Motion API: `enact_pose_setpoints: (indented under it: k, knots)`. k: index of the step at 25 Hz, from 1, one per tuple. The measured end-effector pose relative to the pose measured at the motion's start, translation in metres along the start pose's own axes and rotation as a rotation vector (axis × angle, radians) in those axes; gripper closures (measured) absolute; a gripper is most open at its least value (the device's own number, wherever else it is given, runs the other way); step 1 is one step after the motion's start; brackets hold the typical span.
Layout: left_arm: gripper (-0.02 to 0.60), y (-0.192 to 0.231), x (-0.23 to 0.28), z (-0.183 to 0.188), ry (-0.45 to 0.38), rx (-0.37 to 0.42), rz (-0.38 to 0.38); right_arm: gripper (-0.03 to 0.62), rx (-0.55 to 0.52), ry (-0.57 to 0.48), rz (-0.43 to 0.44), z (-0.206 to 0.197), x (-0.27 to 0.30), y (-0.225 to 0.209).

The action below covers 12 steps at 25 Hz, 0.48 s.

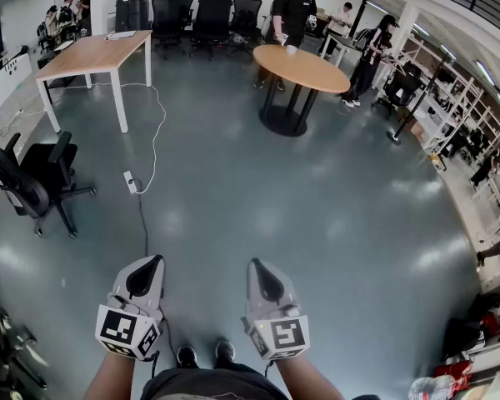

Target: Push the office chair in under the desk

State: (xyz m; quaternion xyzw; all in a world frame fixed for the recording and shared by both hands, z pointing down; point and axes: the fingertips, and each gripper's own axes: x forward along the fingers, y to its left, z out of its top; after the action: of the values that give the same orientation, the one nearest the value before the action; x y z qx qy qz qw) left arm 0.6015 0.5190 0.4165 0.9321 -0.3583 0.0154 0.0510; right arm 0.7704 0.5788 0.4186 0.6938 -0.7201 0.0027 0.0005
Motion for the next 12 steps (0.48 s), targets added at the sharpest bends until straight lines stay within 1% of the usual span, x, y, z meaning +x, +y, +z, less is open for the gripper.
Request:
enact_pose_setpoints:
  k: [6,12]
  knots:
    - [0.565,-0.012,0.005,0.005,-0.001,-0.006,0.004,0.603,-0.024,-0.024,0.01,0.01,-0.003,-0.011]
    - [0.565,-0.025,0.01,0.006,-0.004,0.01,0.028,0.603,-0.004,-0.023,0.037,0.008,-0.006,-0.026]
